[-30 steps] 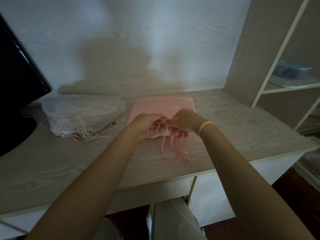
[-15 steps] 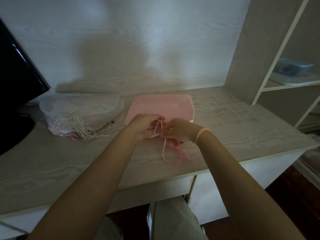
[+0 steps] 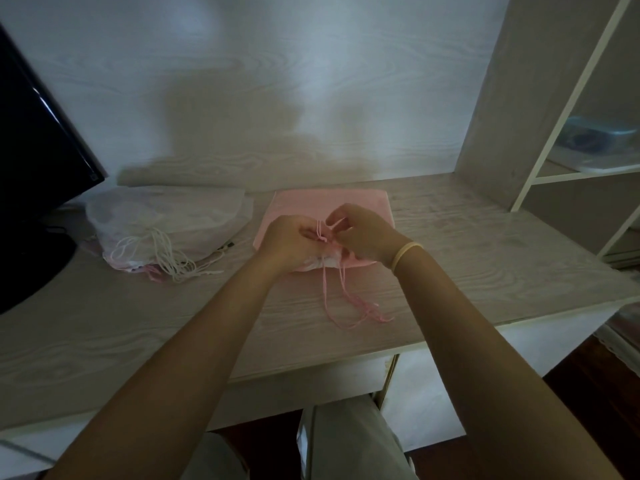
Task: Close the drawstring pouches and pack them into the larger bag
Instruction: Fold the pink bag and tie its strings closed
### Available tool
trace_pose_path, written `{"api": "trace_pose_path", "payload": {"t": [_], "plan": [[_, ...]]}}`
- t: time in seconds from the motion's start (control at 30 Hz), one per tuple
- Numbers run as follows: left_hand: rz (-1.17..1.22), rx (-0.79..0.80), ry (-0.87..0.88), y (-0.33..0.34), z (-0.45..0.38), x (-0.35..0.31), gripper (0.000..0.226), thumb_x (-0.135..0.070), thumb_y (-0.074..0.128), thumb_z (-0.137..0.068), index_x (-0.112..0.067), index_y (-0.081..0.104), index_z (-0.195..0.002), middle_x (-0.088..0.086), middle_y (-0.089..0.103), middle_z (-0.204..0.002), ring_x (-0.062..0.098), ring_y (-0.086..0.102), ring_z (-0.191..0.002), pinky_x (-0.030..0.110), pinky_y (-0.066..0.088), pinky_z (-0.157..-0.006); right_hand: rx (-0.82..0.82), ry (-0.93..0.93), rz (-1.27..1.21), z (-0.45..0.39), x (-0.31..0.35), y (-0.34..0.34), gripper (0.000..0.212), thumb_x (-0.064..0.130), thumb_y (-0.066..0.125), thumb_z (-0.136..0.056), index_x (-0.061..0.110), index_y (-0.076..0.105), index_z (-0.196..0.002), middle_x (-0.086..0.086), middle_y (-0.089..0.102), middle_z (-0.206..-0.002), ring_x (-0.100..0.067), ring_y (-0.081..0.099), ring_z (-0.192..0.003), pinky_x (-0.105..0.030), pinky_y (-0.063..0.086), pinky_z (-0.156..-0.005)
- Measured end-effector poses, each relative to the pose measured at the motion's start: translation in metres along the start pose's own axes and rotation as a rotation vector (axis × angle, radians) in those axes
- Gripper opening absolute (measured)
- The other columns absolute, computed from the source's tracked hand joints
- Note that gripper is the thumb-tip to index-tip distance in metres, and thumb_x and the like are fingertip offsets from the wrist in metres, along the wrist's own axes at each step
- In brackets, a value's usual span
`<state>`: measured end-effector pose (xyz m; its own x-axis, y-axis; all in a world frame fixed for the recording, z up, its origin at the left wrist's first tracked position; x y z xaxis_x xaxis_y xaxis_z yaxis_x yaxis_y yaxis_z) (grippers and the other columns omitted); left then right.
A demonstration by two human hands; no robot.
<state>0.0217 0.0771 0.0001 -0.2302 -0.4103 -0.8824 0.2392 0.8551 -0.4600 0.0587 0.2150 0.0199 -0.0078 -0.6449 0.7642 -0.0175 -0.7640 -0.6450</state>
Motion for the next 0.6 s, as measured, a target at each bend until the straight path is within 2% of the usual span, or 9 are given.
{"api": "trace_pose_path", "payload": {"t": [0.07,0.13,0.17,0.23,0.33,0.4,0.5,0.6], "plan": [[0.007,-0.032,0.03,0.001,0.0,0.001,0.026,-0.005,0.086,-0.067,-0.026,0.073,-0.076,0.0,0.072,-0.076,0.012,0.066,-0.071,0.021,0.053,-0.07,0.12,0.053,-0.103,-0.002,0.0,0.012,0.03,0.001,0.058,-0.088,0.011,0.056,-0.117,-0.007,0.062,-0.11,-0.019,0.064,-0.061,-0.028,0.058,-0.059],[-0.038,-0.075,0.09,-0.001,-0.001,0.002,0.025,-0.007,0.085,-0.069,-0.027,0.074,-0.078,0.002,0.072,-0.076,0.011,0.064,-0.069,0.023,0.052,-0.067,0.141,0.073,-0.121,-0.004,-0.001,0.015,0.032,0.0,0.062,-0.086,0.009,0.058,-0.117,-0.009,0.062,-0.103,-0.016,0.062,-0.061,-0.028,0.059,-0.058],[-0.059,-0.094,0.114,-0.002,0.0,0.003,0.021,-0.01,0.085,-0.07,-0.027,0.075,-0.078,0.002,0.072,-0.075,0.01,0.063,-0.068,0.024,0.052,-0.066,0.132,0.086,-0.15,-0.004,-0.002,0.015,0.031,-0.002,0.063,-0.086,0.008,0.059,-0.115,-0.008,0.062,-0.096,-0.015,0.06,-0.062,-0.024,0.056,-0.053],[-0.079,-0.118,0.138,-0.004,0.0,0.005,0.012,-0.014,0.083,-0.072,-0.019,0.078,-0.082,-0.001,0.07,-0.073,0.008,0.062,-0.066,0.02,0.049,-0.064,0.12,0.119,-0.203,-0.004,-0.006,0.015,0.024,-0.004,0.062,-0.085,0.007,0.062,-0.107,-0.005,0.061,-0.085,-0.013,0.059,-0.064,-0.016,0.05,-0.047],[-0.079,-0.134,0.144,-0.005,-0.001,0.008,0.012,-0.015,0.082,-0.073,-0.015,0.079,-0.085,-0.007,0.07,-0.075,0.002,0.062,-0.067,0.011,0.046,-0.061,0.103,0.123,-0.107,-0.005,-0.011,0.016,0.006,0.006,0.063,-0.087,0.003,0.069,-0.088,-0.008,0.06,-0.067,-0.014,0.056,-0.054,-0.018,0.048,-0.047],[-0.066,-0.141,0.148,-0.003,-0.001,0.007,0.01,-0.012,0.08,-0.075,-0.018,0.078,-0.082,-0.006,0.07,-0.077,0.003,0.062,-0.069,0.012,0.048,-0.063,0.123,0.14,-0.117,-0.008,-0.015,0.017,0.013,0.011,0.064,-0.086,0.002,0.069,-0.078,-0.008,0.055,-0.057,-0.013,0.049,-0.046,-0.018,0.042,-0.043],[-0.021,-0.148,0.127,0.0,-0.003,0.009,0.013,-0.01,0.078,-0.077,-0.021,0.077,-0.083,-0.001,0.069,-0.078,0.014,0.064,-0.074,0.024,0.052,-0.069,0.168,0.184,-0.215,-0.008,-0.018,0.02,0.014,0.01,0.064,-0.084,-0.003,0.069,-0.084,-0.009,0.05,-0.055,-0.015,0.042,-0.046,-0.017,0.036,-0.041],[0.059,-0.125,0.099,0.001,-0.004,0.011,0.014,-0.006,0.077,-0.077,-0.017,0.076,-0.086,-0.002,0.066,-0.076,0.014,0.061,-0.074,0.021,0.048,-0.069,0.207,0.231,-0.399,-0.011,-0.024,0.024,0.017,0.005,0.064,-0.08,-0.006,0.066,-0.093,-0.013,0.047,-0.063,-0.014,0.039,-0.047,-0.018,0.039,-0.043]]}}
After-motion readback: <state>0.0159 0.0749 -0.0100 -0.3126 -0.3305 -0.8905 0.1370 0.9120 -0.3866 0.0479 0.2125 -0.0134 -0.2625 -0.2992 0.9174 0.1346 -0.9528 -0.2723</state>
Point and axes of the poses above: each hand's wrist, its own z-axis away from the middle knuckle, its own y-axis out of the palm, x = y × z, the point moved 5 cm from there along -z, towards the middle knuckle
